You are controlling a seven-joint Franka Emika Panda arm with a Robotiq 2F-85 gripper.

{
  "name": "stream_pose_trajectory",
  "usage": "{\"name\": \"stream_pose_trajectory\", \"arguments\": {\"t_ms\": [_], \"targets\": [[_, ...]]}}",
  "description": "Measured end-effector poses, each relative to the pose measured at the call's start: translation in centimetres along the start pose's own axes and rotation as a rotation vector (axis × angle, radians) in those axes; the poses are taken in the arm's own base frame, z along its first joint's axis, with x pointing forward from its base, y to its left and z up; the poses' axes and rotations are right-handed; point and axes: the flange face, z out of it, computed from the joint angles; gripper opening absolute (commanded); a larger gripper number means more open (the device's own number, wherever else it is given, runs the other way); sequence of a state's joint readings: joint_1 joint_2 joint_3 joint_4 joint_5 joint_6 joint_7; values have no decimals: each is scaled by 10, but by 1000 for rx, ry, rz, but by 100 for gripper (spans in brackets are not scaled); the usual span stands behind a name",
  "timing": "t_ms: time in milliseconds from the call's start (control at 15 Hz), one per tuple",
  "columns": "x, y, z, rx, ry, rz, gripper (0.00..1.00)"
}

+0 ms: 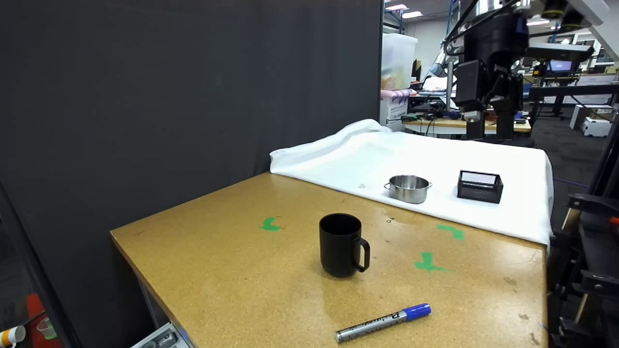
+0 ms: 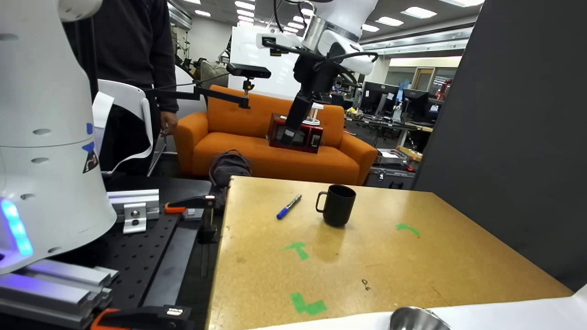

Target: Put the marker in the mug

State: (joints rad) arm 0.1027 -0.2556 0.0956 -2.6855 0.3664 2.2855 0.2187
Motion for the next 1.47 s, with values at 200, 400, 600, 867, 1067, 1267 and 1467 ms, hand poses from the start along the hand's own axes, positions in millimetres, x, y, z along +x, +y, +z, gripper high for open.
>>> {"name": "stream_pose_trajectory", "arguments": {"t_ms": [200, 400, 600, 867, 1067, 1267, 1467], "targets": [[0, 0, 0, 0, 0, 0, 100], [1, 0, 3, -10, -6, -5, 100], [13, 2, 22, -61, -19, -38, 100], [32, 3, 63, -145, -83, -191, 100], [25, -13, 104, -231, -149, -337, 100], [4, -37, 151, -318, -201, -510, 100], [-5, -52, 183, -406, -211, -689, 100]]}}
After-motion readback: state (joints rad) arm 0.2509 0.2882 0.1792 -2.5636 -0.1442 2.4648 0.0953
